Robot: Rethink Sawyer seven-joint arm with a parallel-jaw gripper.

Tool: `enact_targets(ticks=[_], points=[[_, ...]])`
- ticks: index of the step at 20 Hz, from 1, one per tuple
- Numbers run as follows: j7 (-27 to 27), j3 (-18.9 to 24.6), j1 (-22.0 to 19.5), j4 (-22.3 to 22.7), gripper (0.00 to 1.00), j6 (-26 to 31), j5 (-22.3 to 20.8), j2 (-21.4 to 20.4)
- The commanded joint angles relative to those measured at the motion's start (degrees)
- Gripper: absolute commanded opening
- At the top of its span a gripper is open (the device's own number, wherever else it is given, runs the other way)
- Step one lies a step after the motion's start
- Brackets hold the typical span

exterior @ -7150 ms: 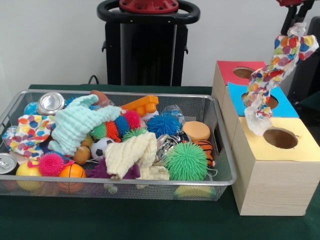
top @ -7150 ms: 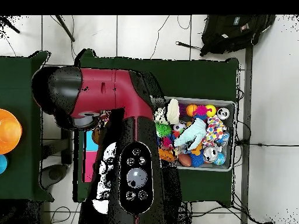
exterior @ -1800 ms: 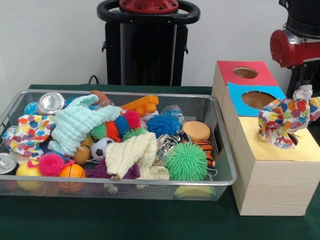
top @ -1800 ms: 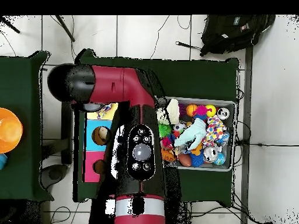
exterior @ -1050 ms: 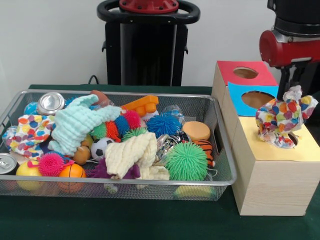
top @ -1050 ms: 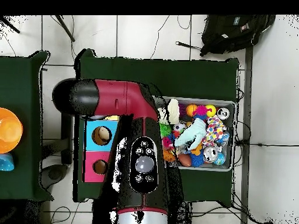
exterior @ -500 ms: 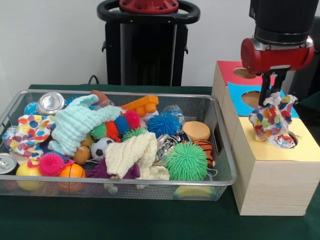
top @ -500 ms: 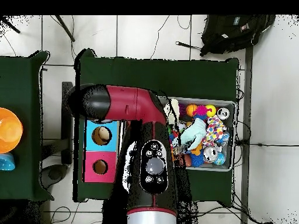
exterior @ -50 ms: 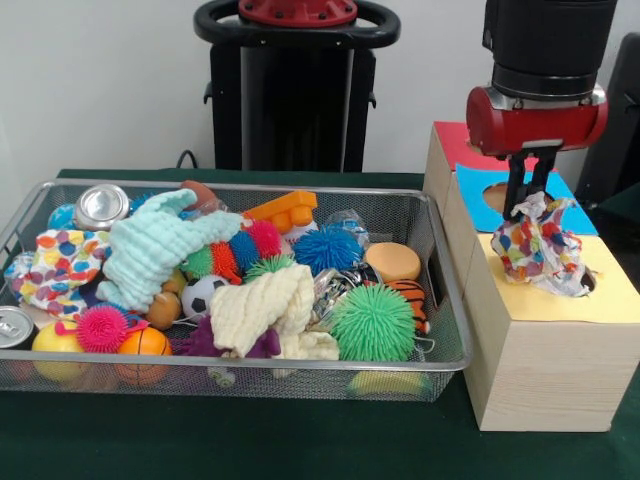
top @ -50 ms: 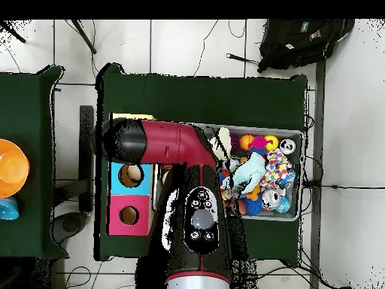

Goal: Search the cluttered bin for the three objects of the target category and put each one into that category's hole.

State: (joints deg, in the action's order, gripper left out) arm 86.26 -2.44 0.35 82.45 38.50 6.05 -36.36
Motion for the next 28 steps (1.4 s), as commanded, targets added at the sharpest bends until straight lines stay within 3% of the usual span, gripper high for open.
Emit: enact_targets(ticks=[1,19,28], points=[[8.2,4.5,1.0,7.8,0.0,-5.5,-1.1,0.9],[17.4,-0.3,8.6,4.0,0.0,-6.7,2.5,3.8],[15.2,1.0,7.2,2.8,0.0,-8.5,2.7,5.3]])
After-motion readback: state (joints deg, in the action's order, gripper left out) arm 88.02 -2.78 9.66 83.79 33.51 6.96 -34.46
